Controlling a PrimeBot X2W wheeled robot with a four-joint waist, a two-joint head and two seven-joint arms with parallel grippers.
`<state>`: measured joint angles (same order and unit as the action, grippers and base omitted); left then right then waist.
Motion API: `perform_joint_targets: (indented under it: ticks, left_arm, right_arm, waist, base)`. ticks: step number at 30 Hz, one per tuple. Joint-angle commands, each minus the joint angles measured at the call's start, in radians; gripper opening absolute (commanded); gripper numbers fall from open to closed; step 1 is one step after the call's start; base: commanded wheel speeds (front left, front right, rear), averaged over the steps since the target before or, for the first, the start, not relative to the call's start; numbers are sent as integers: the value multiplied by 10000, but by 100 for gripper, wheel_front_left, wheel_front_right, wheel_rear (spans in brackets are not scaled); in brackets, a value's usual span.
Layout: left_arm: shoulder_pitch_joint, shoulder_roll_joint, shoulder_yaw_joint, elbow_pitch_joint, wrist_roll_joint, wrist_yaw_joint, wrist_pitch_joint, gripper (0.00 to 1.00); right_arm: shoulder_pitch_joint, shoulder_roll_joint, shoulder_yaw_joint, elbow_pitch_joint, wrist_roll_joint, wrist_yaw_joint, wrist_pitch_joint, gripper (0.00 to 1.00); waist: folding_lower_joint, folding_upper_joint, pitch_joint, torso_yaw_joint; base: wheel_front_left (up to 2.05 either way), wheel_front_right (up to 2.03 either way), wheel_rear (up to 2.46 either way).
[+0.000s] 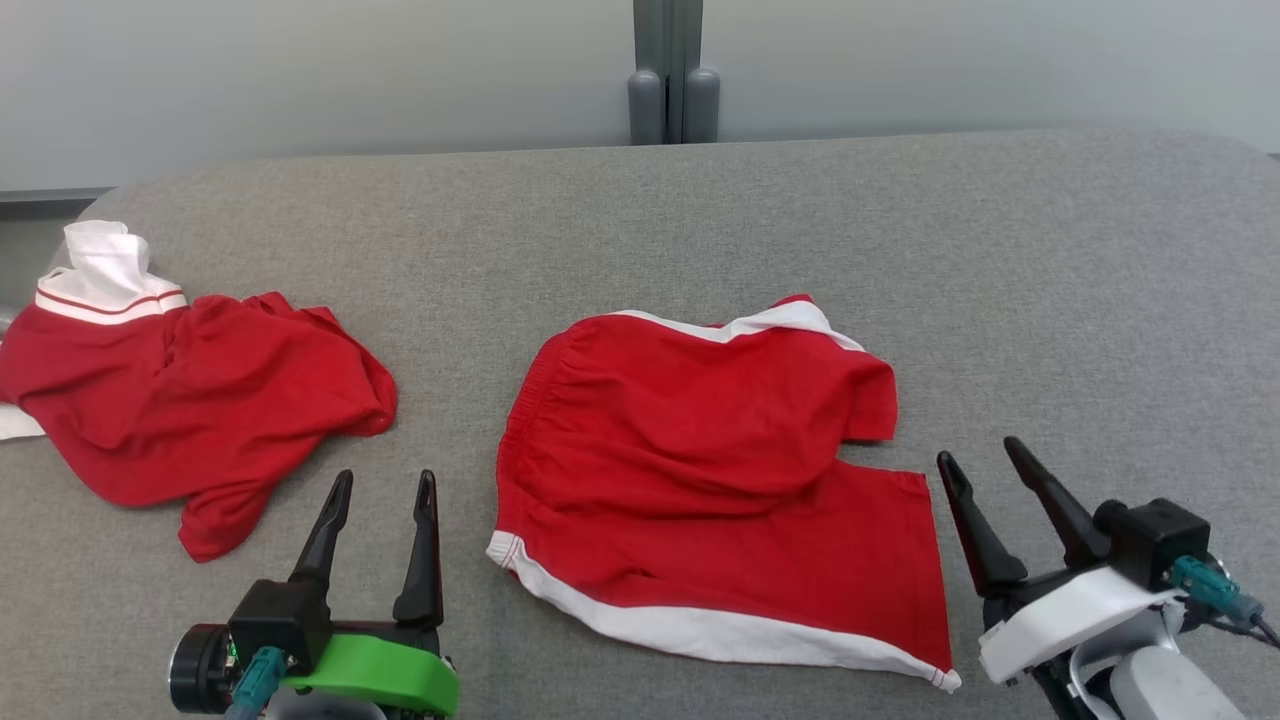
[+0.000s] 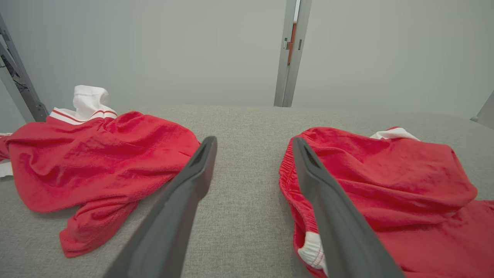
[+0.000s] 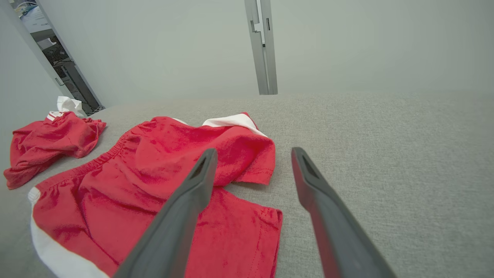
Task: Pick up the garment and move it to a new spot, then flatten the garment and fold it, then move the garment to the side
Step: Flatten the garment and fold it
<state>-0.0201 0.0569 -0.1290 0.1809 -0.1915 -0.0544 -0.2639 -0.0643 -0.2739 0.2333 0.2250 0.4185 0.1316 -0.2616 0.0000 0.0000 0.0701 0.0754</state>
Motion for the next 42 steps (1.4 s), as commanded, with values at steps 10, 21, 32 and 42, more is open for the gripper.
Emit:
perform_joint_targets:
  ticks: [10,21,32,42]
  left_arm:
    - [-239,-37,-43,13,77,-100,-6,100]
    - [-407,-58,-140,-20,48,-61,-6,100]
    - [-486,-60,-249,54,-100,30,-6,100]
    - [-500,-59,-386,109,-171,83,-6,100]
  right_arm:
    - [-1515,-400,261,1664,-797,-16,1304,100]
    - [-2132,-350,950,3805,-673,-16,1685,100]
    - [-3626,-816,1168,4972,-180,-17,1395,0]
    - [-5235,-816,942,6522,-64,-17,855,100]
  waist:
    - [0,0,282,503]
    - [0,0,617,896]
    - [0,0,637,1030]
    - [0,0,575,1097]
  base:
    - [0,0,0]
    - [0,0,0]
    - [0,0,0]
    - [0,0,0]
